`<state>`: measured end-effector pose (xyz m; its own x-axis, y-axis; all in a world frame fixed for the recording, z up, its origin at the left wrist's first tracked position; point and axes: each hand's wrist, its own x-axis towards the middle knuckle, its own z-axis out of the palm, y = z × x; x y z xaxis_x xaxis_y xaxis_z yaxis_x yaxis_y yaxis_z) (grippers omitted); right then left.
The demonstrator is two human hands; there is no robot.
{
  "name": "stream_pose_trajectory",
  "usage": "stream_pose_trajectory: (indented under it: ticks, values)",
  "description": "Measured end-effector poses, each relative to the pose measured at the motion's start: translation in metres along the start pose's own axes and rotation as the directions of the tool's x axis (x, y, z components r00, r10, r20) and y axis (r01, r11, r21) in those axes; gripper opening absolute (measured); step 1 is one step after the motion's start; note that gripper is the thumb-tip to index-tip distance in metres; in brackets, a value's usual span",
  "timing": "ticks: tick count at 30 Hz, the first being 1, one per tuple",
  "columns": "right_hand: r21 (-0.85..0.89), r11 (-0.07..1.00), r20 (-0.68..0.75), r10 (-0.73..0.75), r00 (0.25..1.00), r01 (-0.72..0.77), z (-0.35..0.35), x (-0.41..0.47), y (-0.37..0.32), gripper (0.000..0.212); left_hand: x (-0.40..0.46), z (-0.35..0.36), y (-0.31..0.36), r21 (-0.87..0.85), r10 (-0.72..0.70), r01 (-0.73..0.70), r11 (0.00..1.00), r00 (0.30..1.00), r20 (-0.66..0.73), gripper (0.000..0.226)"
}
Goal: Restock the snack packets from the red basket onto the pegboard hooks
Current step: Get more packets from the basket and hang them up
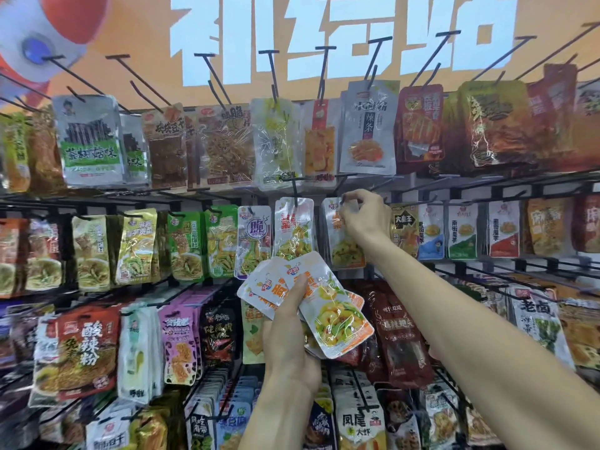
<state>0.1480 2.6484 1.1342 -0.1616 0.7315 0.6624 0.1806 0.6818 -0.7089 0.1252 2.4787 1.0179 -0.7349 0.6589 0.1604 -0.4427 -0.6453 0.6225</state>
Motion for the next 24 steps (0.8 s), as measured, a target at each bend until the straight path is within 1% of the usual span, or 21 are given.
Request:
stream_pose_trajectory:
  ticks: [2,3,4,5,6,7,8,9,10,11,13,16,20,24]
  values:
    - [-0.109,0.992,-0.064,-0.077,0.995,0.07,-0.006,-0.013,0.0,0.034,0.0,-0.001,-0.001,-0.001,0.002,-0.002,1.0,1.0,0.011,0.022]
    - [-0.109,0.989,-0.093,-0.108,0.99,0.098,-0.01,-0.027,0.0,0.036,0.001,-0.003,-0.001,-0.005,0.002,-0.002,1.0,1.0,-0.002,0.023]
    - [-0.064,0.992,-0.084,-0.118,0.99,0.113,-0.016,-0.043,-0.001,0.039,0.001,-0.002,-0.003,-0.006,0.001,-0.001,1.0,1.0,-0.012,0.024]
    - [0.021,0.995,-0.014,-0.095,0.995,0.095,-0.022,-0.06,-0.002,0.044,0.0,-0.002,-0.005,-0.003,-0.016,0.016,1.0,1.0,-0.008,0.026]
    - [0.111,0.993,0.111,-0.043,0.993,0.03,-0.028,-0.076,-0.004,0.049,-0.001,0.0,-0.004,0.003,-0.024,0.024,1.0,1.0,-0.009,0.029]
    - [0.174,0.983,0.266,0.015,0.964,-0.064,-0.034,-0.09,-0.004,0.048,-0.001,0.001,-0.005,0.004,-0.034,0.034,0.999,0.999,-0.012,0.033]
    - [0.213,0.966,0.395,0.051,0.917,-0.146,-0.037,-0.099,-0.002,0.041,-0.002,0.003,-0.006,0.005,-0.036,0.036,0.999,0.999,-0.016,0.038]
    - [0.246,0.948,0.462,0.068,0.884,-0.202,-0.038,-0.104,0.0,0.032,-0.002,0.005,-0.008,0.005,-0.044,0.045,0.999,0.999,-0.019,0.044]
    - [0.285,0.93,0.473,0.076,0.878,-0.234,-0.039,-0.106,0.002,0.025,-0.003,0.006,-0.009,0.015,-0.05,0.05,0.999,0.998,-0.028,0.046]
    - [0.33,0.909,0.445,0.089,0.891,-0.256,-0.04,-0.103,0.004,0.02,-0.002,0.006,-0.011,0.018,-0.057,0.058,0.998,0.998,-0.033,0.046]
    - [0.429,0.864,0.328,0.122,0.937,-0.263,-0.041,-0.091,0.003,0.016,-0.001,0.005,-0.015,0.026,-0.054,0.055,0.998,0.998,-0.034,0.043]
    - [0.506,0.842,0.149,0.127,0.981,-0.186,-0.038,-0.06,-0.001,0.019,0.001,0.002,-0.017,0.057,-0.043,0.046,0.997,0.998,-0.047,0.033]
    - [0.506,0.854,0.011,0.133,0.991,-0.12,-0.026,-0.026,-0.006,0.031,0.003,0.0,-0.015,0.078,-0.039,0.044,0.996,0.998,-0.056,0.025]
    - [0.471,0.873,-0.034,0.16,0.987,-0.125,-0.015,-0.008,-0.004,0.038,0.001,0.001,-0.009,0.084,-0.029,0.031,0.996,0.999,-0.033,0.027]
